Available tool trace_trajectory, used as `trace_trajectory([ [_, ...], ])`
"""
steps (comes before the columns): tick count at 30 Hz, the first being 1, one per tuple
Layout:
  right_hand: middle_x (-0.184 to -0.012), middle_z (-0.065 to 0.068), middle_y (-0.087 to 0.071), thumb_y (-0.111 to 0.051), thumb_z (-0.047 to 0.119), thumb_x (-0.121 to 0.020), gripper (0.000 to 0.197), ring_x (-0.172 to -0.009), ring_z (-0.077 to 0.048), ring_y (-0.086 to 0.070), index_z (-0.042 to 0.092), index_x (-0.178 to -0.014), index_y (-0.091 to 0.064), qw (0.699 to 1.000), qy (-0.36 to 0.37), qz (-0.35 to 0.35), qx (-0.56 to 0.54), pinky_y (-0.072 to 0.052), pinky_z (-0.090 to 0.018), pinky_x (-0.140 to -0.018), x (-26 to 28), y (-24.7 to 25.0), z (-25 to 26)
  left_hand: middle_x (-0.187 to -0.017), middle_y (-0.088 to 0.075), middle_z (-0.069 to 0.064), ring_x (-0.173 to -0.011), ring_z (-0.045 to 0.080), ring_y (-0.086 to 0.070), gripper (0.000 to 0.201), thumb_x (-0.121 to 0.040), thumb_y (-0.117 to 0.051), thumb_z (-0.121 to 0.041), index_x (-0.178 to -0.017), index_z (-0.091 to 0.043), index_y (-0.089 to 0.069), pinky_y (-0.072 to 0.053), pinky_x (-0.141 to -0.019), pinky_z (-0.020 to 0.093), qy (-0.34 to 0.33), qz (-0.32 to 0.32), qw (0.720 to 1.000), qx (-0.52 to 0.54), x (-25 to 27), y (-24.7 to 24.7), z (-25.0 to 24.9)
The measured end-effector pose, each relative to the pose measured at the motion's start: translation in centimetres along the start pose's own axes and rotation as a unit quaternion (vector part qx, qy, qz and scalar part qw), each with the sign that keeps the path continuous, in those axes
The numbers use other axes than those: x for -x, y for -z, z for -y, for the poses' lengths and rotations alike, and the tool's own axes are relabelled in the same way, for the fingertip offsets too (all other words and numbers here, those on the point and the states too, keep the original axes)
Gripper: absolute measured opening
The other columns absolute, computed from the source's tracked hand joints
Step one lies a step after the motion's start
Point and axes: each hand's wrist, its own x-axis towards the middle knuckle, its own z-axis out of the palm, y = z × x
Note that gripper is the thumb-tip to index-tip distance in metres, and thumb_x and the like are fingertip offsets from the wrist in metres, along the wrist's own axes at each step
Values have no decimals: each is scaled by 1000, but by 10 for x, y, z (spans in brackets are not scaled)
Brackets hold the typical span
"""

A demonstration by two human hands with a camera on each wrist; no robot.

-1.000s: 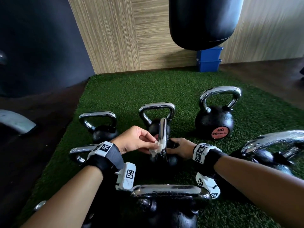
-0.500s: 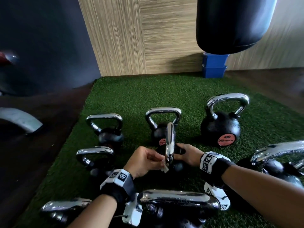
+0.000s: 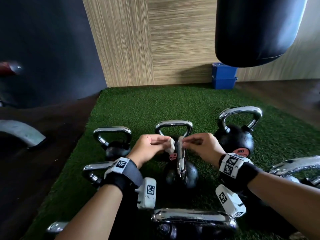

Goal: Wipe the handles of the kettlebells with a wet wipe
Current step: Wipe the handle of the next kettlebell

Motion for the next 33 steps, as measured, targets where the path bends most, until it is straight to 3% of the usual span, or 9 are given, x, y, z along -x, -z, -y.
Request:
trace_trajectory([
  [3,-81,12,-78,-82,65,-62,42,-61,-18,-70,49,-100,-76,996,36,62,-50,-57,-32,-60,-2,-2,21,-99,-81,0,-94,10,-73,28,-59,-86,-40,-85,-30,-83,-55,-95,27,-9,-15,999,31,-10,1,-16],
  [6,-82,11,-79,-80,70,-61,48,-63,-1,-65,49,-104,-75,992,59,66,-93,-55,-26,-64,-6,-4,25,-96,-81,-1,-91,11,-74,19,-64,-85,-32,-83,-31,-84,-60,-86,25,-8,-9,998,56,-16,-3,-23],
  [10,-87,-2,-80,-88,58,-58,50,-75,-14,-74,35,-102,-80,980,23,37,-196,-62,-31,-74,-11,-7,28,-86,-80,-4,-77,5,-73,14,-78,-80,-12,-77,-26,-84,-57,-66,15,-9,-5,996,86,-21,-10,-25],
  [13,-89,-2,-80,-90,43,-63,39,-79,-19,-77,28,-98,-81,977,-1,5,-212,-61,-27,-70,-13,-9,30,-88,-79,-3,-77,6,-73,17,-91,-71,-5,-92,-20,-80,-58,-67,17,1,13,996,88,-22,-13,-24],
  [17,-82,-7,-79,-86,21,-76,16,-80,-32,-76,22,-91,-82,982,-47,-28,-179,-63,-44,-78,-19,-7,24,-99,-79,-3,-81,4,-71,29,-98,-60,1,-108,-22,-75,-55,-66,16,12,56,997,59,-23,-11,-18],
  [21,-81,-10,-78,-86,15,-75,10,-73,-27,-75,14,-84,-81,974,-148,-59,-161,-62,-53,-81,-25,1,2,-131,-65,5,-110,14,-64,69,-78,-71,19,-134,-20,-58,-54,-93,30,44,110,976,-185,-20,-9,12],
  [26,-82,-22,-76,-83,8,-76,7,-70,-25,-67,5,-72,-78,955,-252,-61,-145,-58,-57,-86,-20,6,-30,-162,-27,0,-151,17,-27,139,-52,-101,-37,-160,-19,-15,-25,-126,32,-42,292,887,-355,0,-42,68],
  [29,-80,-20,-74,-82,5,-78,8,-74,-28,-70,3,-72,-76,948,-274,-69,-145,-60,-53,-85,-20,1,-40,-153,-34,-1,-143,18,-36,124,-54,-87,-69,-153,-27,-26,-30,-123,40,-105,163,902,-385,6,-67,91],
  [33,-89,-29,-72,-73,-6,-81,9,-73,-26,-67,-14,-85,-70,938,-295,-53,-172,-61,-46,-82,-24,-15,-47,-141,-51,-4,-134,17,-51,96,-64,-85,-55,-144,-23,-42,-40,-116,40,-131,100,933,-320,6,-70,105],
])
